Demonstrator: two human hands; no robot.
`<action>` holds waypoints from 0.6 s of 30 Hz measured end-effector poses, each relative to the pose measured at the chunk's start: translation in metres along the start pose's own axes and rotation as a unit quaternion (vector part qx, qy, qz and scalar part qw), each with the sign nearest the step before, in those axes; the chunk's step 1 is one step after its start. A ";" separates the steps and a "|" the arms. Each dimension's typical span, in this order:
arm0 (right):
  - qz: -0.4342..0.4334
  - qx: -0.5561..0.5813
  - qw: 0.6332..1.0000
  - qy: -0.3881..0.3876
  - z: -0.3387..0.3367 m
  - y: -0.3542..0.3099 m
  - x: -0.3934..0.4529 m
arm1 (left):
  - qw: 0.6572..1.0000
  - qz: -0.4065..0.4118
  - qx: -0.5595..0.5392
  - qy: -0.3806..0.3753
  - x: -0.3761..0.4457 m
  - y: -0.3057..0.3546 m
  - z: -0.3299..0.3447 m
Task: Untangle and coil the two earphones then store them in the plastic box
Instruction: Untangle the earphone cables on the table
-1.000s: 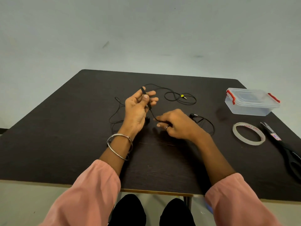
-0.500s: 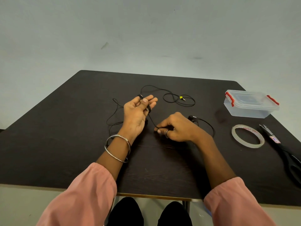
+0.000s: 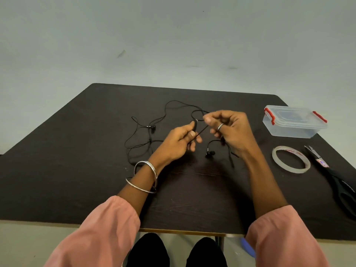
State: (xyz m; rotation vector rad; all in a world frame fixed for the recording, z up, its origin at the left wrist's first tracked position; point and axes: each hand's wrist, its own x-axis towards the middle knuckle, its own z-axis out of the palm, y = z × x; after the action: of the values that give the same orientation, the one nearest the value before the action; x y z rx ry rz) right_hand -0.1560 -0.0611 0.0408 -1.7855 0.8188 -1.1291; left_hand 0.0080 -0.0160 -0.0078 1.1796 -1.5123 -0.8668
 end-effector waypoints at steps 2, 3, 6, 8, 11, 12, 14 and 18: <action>0.006 0.046 0.999 0.029 -0.005 -0.001 0.001 | 0.999 -0.016 0.003 -0.029 -0.001 0.001 0.002; 0.007 0.061 0.998 0.033 -0.007 -0.001 0.001 | 0.999 -0.025 0.002 -0.045 -0.002 0.002 0.003; 0.001 0.081 0.995 0.058 -0.011 0.003 0.003 | 0.995 -0.032 -0.019 -0.091 -0.005 0.007 0.002; -0.005 0.072 0.994 0.088 -0.014 0.005 0.004 | 0.990 -0.026 -0.093 -0.101 -0.007 0.010 0.001; -0.004 0.039 0.991 0.127 -0.015 0.011 0.007 | 0.965 -0.018 -0.239 -0.106 -0.007 0.014 -0.005; -0.005 0.026 0.991 0.129 -0.014 0.013 0.007 | 0.953 -0.017 -0.282 -0.113 -0.007 0.015 -0.007; -0.008 -0.015 0.994 0.106 -0.010 0.017 0.008 | 0.931 -0.017 -0.347 -0.110 -0.006 0.017 -0.011; -0.017 -0.068 0.998 0.003 0.002 0.021 0.008 | 0.892 -0.005 -0.451 -0.027 -0.004 0.019 -0.018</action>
State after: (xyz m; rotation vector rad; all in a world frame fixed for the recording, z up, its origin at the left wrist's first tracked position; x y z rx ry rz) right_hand -0.1526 -0.0761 0.0247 -1.9163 0.8894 -1.1240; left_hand 0.0212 -0.0063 0.0134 0.4653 -0.9250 -1.4045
